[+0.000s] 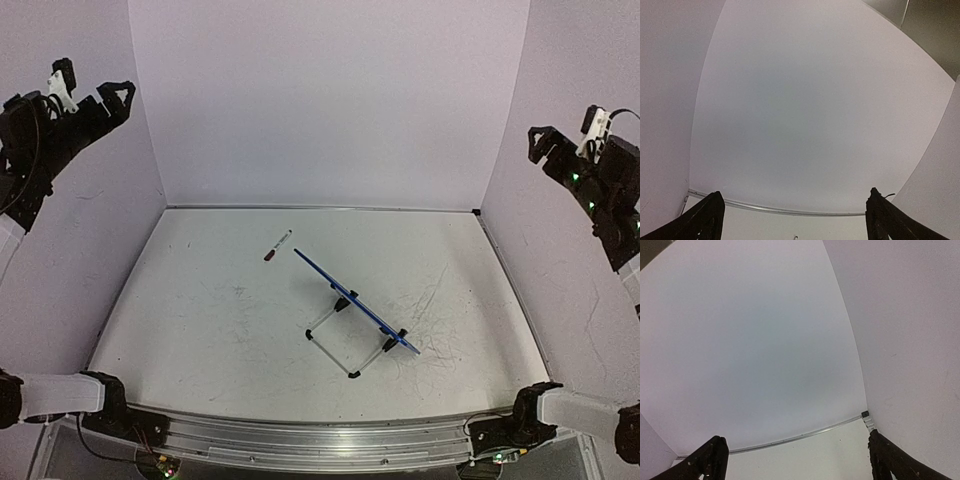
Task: Write a sentence on the whiteboard
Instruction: Adjust the whiteboard at the center of the board.
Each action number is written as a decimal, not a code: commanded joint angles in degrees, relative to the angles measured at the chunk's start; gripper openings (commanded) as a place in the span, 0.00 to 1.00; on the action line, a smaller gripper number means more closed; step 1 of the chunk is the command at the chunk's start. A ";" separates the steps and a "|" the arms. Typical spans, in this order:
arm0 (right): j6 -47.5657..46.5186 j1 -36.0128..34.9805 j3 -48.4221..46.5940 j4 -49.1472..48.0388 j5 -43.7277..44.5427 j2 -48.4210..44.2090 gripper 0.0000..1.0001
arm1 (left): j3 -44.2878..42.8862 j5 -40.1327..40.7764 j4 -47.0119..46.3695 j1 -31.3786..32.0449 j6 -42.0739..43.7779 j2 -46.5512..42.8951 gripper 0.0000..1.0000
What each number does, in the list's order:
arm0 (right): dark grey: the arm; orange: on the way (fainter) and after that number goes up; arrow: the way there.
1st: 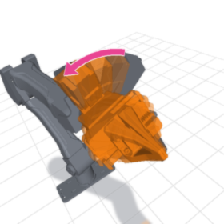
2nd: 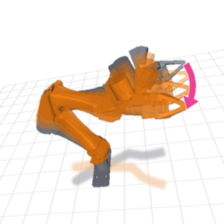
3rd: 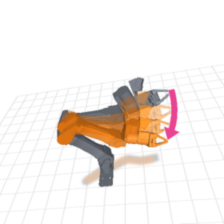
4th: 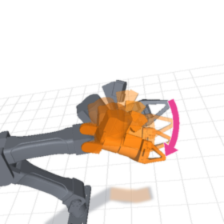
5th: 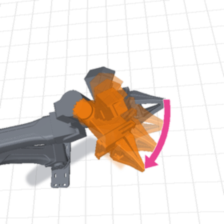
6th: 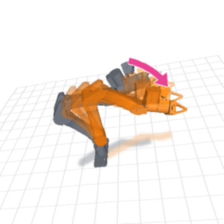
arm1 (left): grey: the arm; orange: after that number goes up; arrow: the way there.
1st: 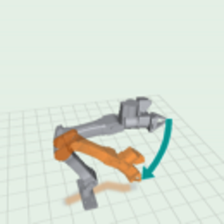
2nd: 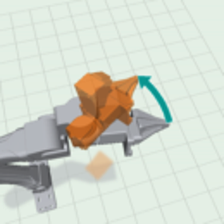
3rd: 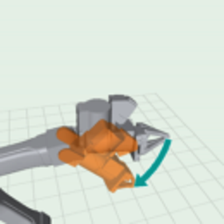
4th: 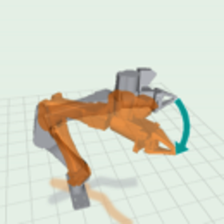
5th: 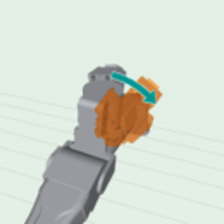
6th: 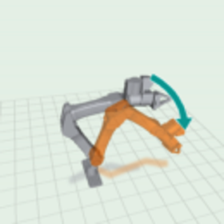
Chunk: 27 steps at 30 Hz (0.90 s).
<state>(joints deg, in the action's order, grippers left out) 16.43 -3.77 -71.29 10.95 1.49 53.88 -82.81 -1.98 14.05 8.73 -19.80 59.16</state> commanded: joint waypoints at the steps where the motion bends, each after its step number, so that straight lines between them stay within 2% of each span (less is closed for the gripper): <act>1: -1.98 0.17 -1.57 3.22 -0.89 2.92 0.98 | -1.85 -3.33 3.12 -0.04 -1.83 1.47 1.00; 8: -4.45 0.18 -2.15 6.94 -12.08 10.24 0.98 | -2.25 -10.16 4.30 -0.03 -5.85 5.05 0.99; 13: -4.24 -0.45 -3.11 11.92 -20.35 18.77 0.98 | -2.93 -21.04 4.40 -0.07 -11.11 9.99 0.99; 16: -4.67 -3.03 -2.03 13.28 -21.48 22.57 0.98 | -2.34 -23.97 4.39 1.50 -16.05 12.94 0.96; 21: -4.78 -9.78 0.72 13.51 -18.44 28.46 0.98 | -1.25 -15.54 4.92 15.35 -18.91 17.23 0.96; 27: -3.17 -13.95 6.34 8.46 -21.34 33.67 0.98 | -0.65 -6.23 5.06 26.60 -23.95 22.79 0.96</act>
<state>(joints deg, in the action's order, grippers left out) 12.47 -16.33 -68.20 22.97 -17.67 85.23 -83.22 -15.77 19.19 30.58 -39.15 80.38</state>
